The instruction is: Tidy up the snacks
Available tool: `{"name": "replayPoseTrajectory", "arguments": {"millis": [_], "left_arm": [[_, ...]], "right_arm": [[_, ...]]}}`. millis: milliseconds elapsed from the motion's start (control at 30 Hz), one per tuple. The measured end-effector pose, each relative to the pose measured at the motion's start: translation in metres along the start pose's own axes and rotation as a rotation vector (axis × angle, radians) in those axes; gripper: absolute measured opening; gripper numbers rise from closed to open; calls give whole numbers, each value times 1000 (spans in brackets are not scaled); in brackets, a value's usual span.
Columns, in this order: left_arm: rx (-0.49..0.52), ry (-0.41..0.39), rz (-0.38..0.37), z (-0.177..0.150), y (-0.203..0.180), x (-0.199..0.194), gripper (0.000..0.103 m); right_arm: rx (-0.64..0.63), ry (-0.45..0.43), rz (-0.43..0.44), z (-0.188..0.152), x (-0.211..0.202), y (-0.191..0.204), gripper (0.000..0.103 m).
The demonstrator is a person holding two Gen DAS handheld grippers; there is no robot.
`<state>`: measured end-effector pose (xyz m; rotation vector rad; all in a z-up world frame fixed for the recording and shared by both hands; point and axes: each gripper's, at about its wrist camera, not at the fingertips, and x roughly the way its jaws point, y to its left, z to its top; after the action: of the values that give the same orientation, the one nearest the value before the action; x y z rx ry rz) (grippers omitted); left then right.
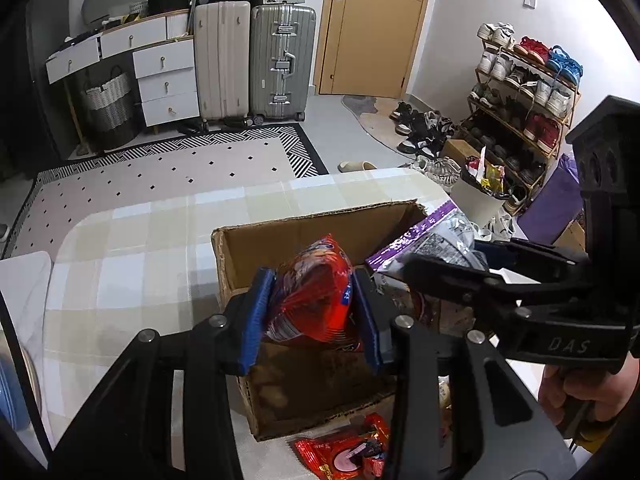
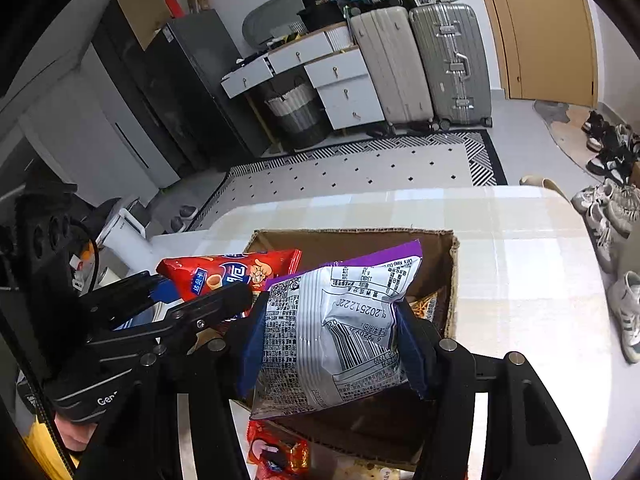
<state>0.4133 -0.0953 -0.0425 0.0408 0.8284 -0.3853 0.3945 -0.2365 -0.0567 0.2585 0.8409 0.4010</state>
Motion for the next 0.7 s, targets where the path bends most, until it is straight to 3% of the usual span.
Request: {"name": "replayPoseTrajectory", "arguments": {"millis": [100, 333, 400, 467, 700], "left_arm": [[-7, 10, -3, -4, 2, 4, 38], [-4, 13, 22, -12, 6, 6, 51], [-11, -1, 20, -13, 8, 2, 68], [-15, -15, 16, -12, 9, -1, 75], [-3, -35, 16, -13, 6, -17, 75]], "right_arm": [[-8, 6, -8, 0, 5, 1, 58], [11, 14, -26, 0, 8, 0, 59], [21, 9, -30, -1, 7, 0, 59], [22, 11, -27, -1, 7, 1, 59], [6, -13, -28, 1, 0, 8, 59]]}}
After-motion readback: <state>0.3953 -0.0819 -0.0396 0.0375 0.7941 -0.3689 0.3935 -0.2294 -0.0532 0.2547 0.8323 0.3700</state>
